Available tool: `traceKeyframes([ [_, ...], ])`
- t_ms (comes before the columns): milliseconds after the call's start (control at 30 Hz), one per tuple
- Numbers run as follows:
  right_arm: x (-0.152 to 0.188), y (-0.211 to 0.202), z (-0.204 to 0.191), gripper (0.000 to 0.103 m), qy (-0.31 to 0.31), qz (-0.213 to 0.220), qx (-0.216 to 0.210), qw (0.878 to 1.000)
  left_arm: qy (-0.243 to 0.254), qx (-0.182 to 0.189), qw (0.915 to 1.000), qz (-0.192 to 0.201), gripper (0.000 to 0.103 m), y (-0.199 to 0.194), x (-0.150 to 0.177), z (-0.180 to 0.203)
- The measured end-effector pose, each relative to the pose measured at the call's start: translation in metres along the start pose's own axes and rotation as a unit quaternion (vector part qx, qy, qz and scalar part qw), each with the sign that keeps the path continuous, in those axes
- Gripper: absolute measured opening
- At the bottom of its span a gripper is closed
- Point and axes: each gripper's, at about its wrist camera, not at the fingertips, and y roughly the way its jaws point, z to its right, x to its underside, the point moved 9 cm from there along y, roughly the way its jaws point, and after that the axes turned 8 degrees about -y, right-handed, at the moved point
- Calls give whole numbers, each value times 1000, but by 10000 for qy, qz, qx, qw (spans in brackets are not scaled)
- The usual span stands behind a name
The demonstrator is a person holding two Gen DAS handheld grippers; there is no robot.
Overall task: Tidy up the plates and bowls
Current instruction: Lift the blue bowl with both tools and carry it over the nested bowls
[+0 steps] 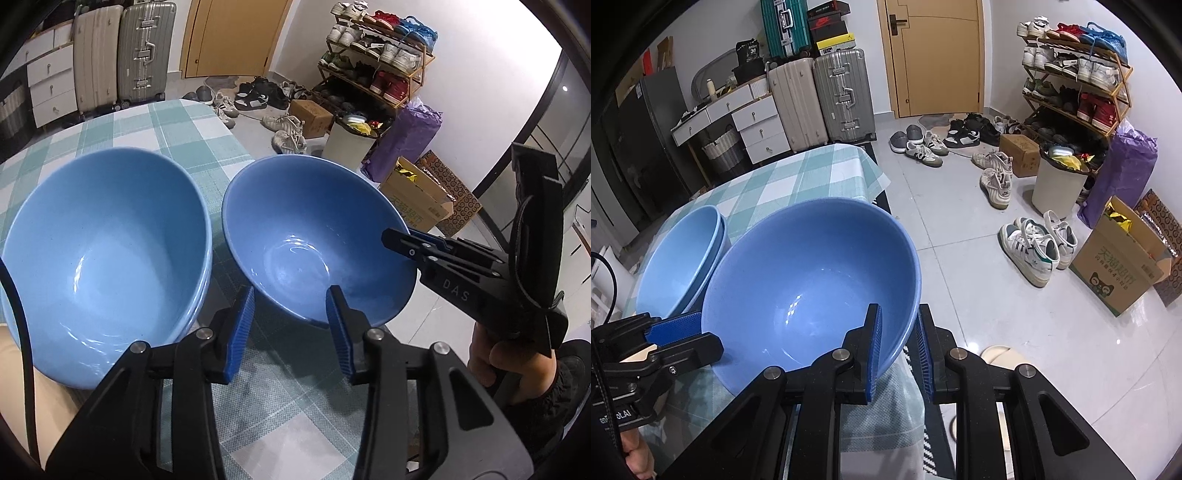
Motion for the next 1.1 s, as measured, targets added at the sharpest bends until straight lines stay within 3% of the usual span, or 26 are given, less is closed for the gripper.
traceKeyframes([
  [533, -7, -19, -10, 19, -86, 110, 92, 9999, 139, 32, 9996, 226, 37, -27, -5, 5],
  [1100, -28, -72, -40, 20, -267, 460, 141, 9985, 207, 77, 9976, 662, 37, -93, -6, 9],
])
